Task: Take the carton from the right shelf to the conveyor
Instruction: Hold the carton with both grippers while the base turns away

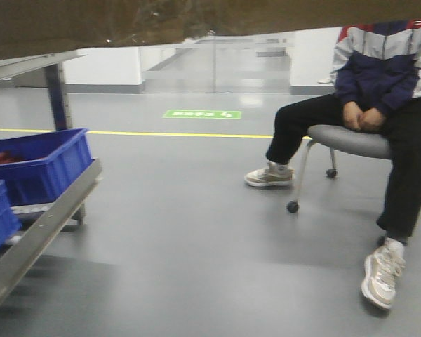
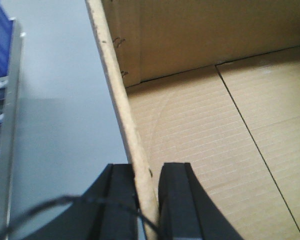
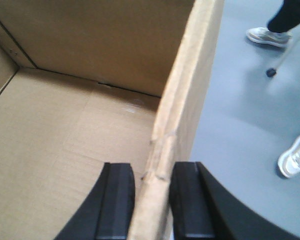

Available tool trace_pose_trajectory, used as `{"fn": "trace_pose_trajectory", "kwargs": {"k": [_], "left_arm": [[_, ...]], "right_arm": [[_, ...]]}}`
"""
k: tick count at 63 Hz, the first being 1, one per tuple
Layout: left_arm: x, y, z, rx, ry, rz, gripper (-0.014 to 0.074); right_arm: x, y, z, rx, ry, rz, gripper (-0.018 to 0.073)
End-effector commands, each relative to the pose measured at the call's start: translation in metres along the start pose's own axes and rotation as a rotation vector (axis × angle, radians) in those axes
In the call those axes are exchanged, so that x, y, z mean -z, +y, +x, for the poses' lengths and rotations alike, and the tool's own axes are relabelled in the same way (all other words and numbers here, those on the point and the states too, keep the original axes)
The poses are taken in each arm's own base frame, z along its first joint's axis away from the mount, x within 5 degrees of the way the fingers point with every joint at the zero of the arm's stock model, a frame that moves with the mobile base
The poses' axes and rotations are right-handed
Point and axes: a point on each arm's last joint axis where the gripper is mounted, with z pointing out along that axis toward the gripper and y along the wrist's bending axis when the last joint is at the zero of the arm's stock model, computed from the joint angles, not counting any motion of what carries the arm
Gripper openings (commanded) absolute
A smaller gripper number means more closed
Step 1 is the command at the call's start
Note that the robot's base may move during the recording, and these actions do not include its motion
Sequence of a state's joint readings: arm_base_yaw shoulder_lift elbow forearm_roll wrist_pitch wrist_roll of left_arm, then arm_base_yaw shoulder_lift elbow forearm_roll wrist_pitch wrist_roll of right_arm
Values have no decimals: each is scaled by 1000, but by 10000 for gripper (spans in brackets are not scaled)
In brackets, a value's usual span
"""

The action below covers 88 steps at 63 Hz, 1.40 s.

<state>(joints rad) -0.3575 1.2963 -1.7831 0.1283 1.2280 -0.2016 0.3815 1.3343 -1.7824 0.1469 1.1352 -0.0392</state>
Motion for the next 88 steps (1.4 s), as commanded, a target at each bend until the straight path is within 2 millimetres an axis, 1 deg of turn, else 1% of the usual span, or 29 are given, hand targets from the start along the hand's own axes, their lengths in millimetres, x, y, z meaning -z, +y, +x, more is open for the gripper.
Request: {"fn": "trace_pose_trajectory", "kwargs": {"k": [1, 88], "left_arm": [[6, 1, -1, -21, -35, -5, -8], [6, 1, -1, -21, -35, -5, -8]], "right_arm": [[10, 3, -5, 26, -70, -13, -70], [10, 3, -5, 26, -70, -13, -70]]}}
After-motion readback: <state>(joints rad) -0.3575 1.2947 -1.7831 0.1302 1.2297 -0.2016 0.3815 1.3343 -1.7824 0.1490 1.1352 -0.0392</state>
